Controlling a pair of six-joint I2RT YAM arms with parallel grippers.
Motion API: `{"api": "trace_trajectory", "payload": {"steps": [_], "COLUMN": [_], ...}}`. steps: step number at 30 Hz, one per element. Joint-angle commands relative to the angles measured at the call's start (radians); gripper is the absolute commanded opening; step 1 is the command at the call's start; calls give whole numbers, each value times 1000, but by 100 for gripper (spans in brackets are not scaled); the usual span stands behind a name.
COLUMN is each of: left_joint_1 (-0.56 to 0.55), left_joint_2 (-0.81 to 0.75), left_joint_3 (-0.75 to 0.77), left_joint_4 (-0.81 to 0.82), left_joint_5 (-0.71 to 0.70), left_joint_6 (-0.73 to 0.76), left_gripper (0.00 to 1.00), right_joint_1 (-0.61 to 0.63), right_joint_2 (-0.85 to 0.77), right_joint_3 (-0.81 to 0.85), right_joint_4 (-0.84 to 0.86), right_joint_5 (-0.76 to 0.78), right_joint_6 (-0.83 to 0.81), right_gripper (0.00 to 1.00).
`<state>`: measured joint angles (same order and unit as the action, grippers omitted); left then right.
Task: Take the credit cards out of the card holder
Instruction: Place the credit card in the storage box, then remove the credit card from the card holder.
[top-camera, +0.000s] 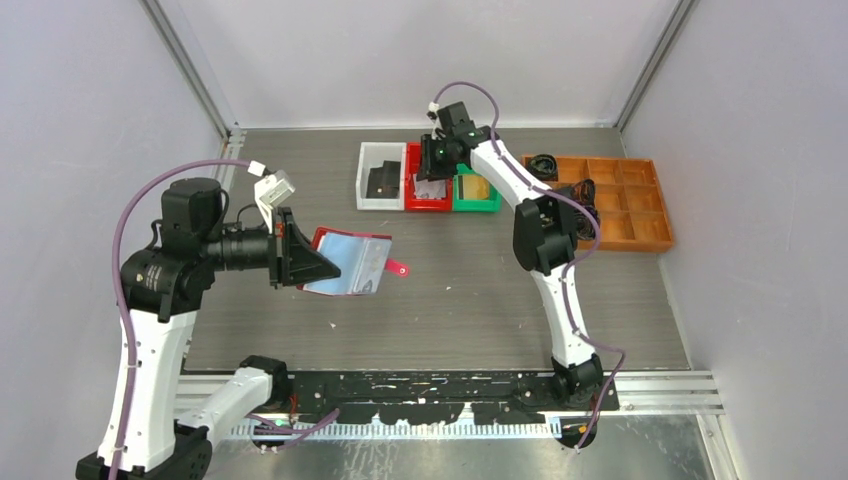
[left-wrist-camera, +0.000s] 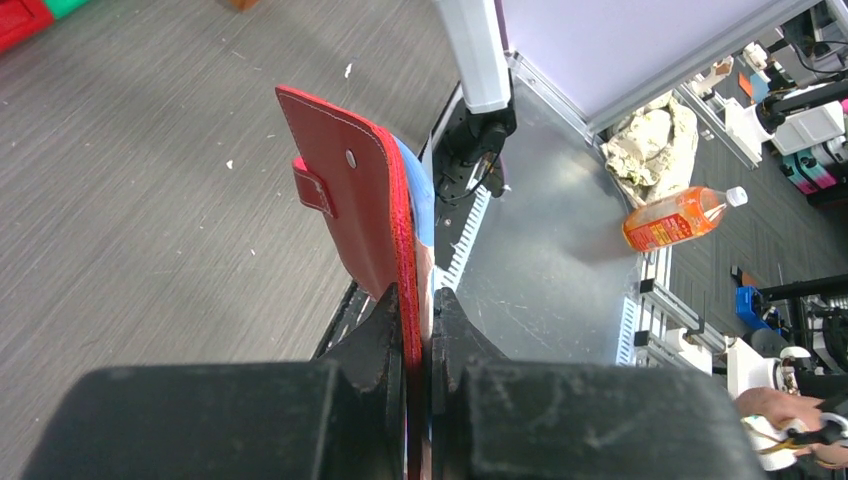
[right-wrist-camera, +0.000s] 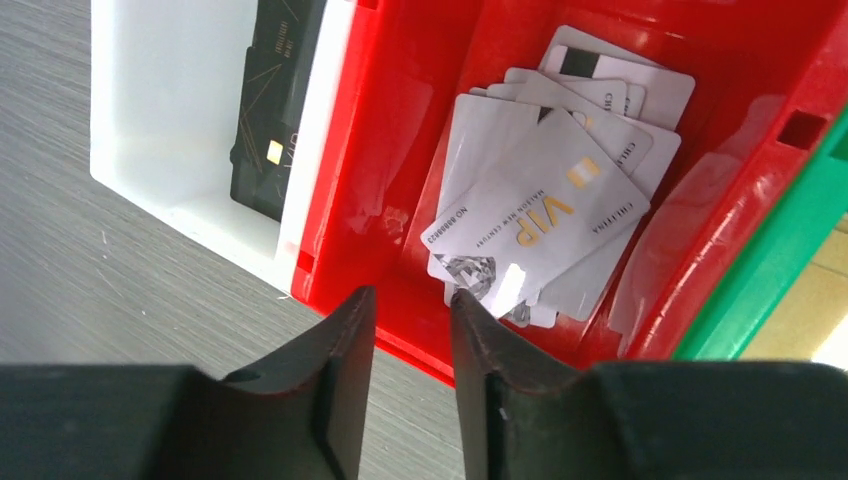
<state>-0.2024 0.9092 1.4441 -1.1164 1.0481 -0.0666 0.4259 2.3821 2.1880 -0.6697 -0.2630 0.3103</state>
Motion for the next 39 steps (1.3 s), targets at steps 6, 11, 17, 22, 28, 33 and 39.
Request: {"api": "trace_trajectory", "payload": {"steps": [6,11,17,22,28,33,39], "left_joint_1": [4,4,4,4,4,4,4], "left_joint_2": [-7,-10,-21,-3,11,13,-3], "left_joint_3": [51,42,-26,-35,-40,-65,-92], "left_joint_4": [37,162,421,552,661,737,772], "left_joint_5": [27,35,5,3,18,21,34], "left_joint_6": [7,-80,-303,-411,-490,-570,-615], "left_gripper": [0,0,0,0,0,0,0], "right_joint_1": [44,62,77,210,409,501,511], "right_joint_2": [-374,-734,-1149,-1336,-1370,-1288,-1154], "right_joint_3": [-151,-467,-1144,-1405,-1502,-1522,-1523], "right_joint_4": [128,326,1152,1389,1452,1620,1905], "right_joint_5": [62,-136,-326,-164,-49,16,91], "right_joint_6": [-37,102,759,921,863,870,923], "right_gripper": [57,79,99,99,99,100,98]}}
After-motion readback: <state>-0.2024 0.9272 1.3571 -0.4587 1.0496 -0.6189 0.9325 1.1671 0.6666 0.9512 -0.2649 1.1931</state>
